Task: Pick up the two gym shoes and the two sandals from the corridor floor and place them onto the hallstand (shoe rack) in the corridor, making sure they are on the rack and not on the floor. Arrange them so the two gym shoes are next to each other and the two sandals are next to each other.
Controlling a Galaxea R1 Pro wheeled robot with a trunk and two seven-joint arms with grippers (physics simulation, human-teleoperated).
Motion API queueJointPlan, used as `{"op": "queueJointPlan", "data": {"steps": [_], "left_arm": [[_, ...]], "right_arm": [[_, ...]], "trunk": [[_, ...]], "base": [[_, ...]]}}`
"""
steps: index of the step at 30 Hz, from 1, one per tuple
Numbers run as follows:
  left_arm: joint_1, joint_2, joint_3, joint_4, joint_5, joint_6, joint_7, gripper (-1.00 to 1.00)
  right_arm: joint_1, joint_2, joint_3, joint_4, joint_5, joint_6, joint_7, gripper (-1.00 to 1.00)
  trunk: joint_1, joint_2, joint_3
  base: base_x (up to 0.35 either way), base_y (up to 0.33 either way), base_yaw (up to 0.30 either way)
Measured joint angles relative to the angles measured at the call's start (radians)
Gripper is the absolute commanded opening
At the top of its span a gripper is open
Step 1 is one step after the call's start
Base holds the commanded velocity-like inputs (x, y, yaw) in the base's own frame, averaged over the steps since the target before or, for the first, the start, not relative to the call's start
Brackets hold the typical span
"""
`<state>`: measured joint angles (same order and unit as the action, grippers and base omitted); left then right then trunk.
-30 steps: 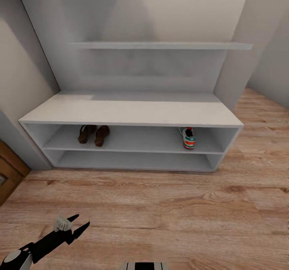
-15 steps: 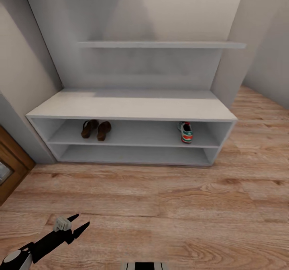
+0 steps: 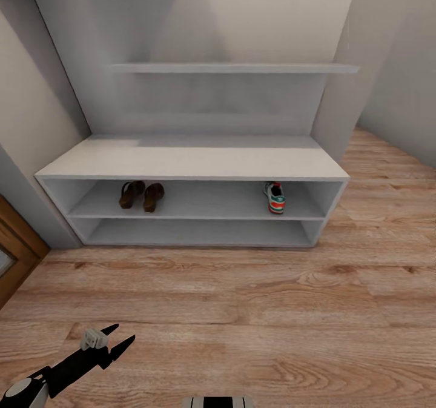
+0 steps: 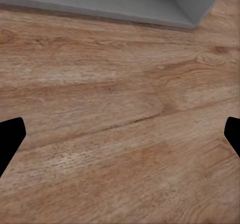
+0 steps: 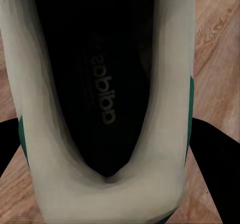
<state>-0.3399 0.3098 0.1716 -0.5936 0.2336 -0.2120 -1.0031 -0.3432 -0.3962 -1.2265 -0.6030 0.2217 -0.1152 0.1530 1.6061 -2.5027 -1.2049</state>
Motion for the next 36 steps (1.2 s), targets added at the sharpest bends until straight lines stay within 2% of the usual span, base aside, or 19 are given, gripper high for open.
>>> {"op": "queueJointPlan", "data": {"steps": [2,6,9,10,11,12,13,14,15,16,18,21,24,27,31,33,34,35,36], "left_arm": [[0.000,0.000,0.000,0.000,0.000,0.000,0.000,1.00],[0.000,0.000,-0.001,0.004,-0.001,-0.004,-0.002,1.00],[0.000,0.003,0.000,0.005,-0.002,-0.004,-0.004,1.00],[0.000,0.004,0.000,0.006,-0.002,-0.005,-0.004,1.00],[0.000,0.005,0.000,0.008,-0.002,-0.005,-0.004,1.00],[0.000,0.005,0.001,0.009,-0.002,-0.005,-0.004,1.00],[0.000,0.006,0.001,0.010,-0.002,-0.006,-0.004,1.00],[0.000,0.007,0.001,0.011,-0.002,-0.006,-0.004,1.00],[0.000,0.008,0.001,0.012,-0.002,-0.006,-0.005,1.00],[0.000,0.008,0.001,0.013,-0.002,-0.006,-0.005,1.00],[0.000,0.009,0.001,0.014,-0.002,-0.006,-0.007,1.00],[0.000,0.009,0.001,0.021,-0.002,-0.007,-0.008,1.00],[0.000,0.010,0.002,0.030,-0.002,-0.007,-0.010,1.00],[0.000,0.011,0.002,0.033,-0.005,-0.008,-0.011,1.00],[0.003,0.012,0.001,0.034,-0.006,-0.015,-0.012,1.00],[0.012,0.011,0.000,0.034,-0.010,-0.032,-0.017,1.00],[0.021,0.009,-0.003,0.034,-0.015,-0.044,-0.053,1.00],[0.021,0.010,-0.003,0.034,-0.015,-0.045,-0.063,1.00],[0.022,0.010,-0.002,0.034,-0.016,-0.047,-0.100,1.00]], "right_arm": [[0.001,0.008,0.000,-0.002,0.000,-0.001,0.000,-1.00],[0.001,0.070,0.012,0.007,0.006,-0.027,0.003,-1.00],[0.000,0.126,0.101,0.008,0.016,-0.032,0.004,-1.00],[0.000,0.148,0.169,0.009,0.025,-0.033,0.004,-1.00],[0.000,0.175,0.260,0.008,0.032,-0.033,0.002,-1.00],[0.000,0.184,0.305,0.008,0.033,-0.033,-0.001,-1.00],[-0.001,0.202,0.392,0.007,0.037,-0.033,-0.001,-1.00],[0.000,0.214,0.447,0.007,0.037,-0.032,-0.003,-1.00],[-0.001,0.231,0.526,0.005,0.037,-0.031,-0.004,-1.00],[-0.001,0.258,0.607,0.003,0.038,-0.027,-0.006,-1.00],[-0.004,0.287,0.682,0.002,0.037,-0.013,-0.009,-1.00],[-0.026,0.339,0.735,-0.001,0.037,0.044,-0.015,-1.00],[-0.091,0.396,0.762,0.001,0.039,0.173,-0.019,-1.00],[-0.168,0.427,0.792,0.003,0.036,0.314,-0.025,-1.00],[-0.250,0.450,0.852,0.005,0.033,0.420,-0.042,-1.00],[-0.307,0.485,0.885,0.007,0.032,0.465,-0.085,-1.00],[-0.362,0.543,0.900,0.008,0.051,0.509,-0.192,-1.00],[-0.380,0.561,0.905,0.007,0.033,0.513,-0.204,-1.00],[-0.400,0.569,0.907,0.007,0.042,0.521,-0.230,-1.00]], "trunk": [[0.000,0.000,0.000],[0.000,0.000,0.000],[0.000,0.000,0.000],[0.000,0.000,0.000],[0.000,0.000,0.000],[0.000,0.000,0.000],[0.000,0.000,0.000],[0.000,0.000,0.000],[0.000,0.000,0.000],[0.000,0.000,0.000],[0.000,0.000,0.000],[0.000,0.000,0.000],[0.000,0.000,0.000],[0.000,0.000,0.000],[0.000,0.000,0.000],[0.000,0.000,0.000],[0.000,0.000,0.000],[0.000,0.000,0.000],[0.000,0.000,0.000]], "base": [[0.000,0.000,-0.003],[0.000,0.000,0.000],[0.000,0.000,0.000],[0.000,0.000,0.000],[0.000,0.000,0.000],[0.000,0.000,0.000],[0.000,0.000,0.000],[0.000,0.000,0.000],[0.000,0.000,0.000],[0.000,0.000,0.000],[0.000,0.000,0.000],[0.000,0.000,0.000],[0.000,0.000,0.000],[0.000,0.000,0.000],[0.000,0.000,0.000],[0.000,0.000,0.000],[0.000,0.000,0.000],[0.000,0.000,0.000],[0.000,0.000,0.000]]}}
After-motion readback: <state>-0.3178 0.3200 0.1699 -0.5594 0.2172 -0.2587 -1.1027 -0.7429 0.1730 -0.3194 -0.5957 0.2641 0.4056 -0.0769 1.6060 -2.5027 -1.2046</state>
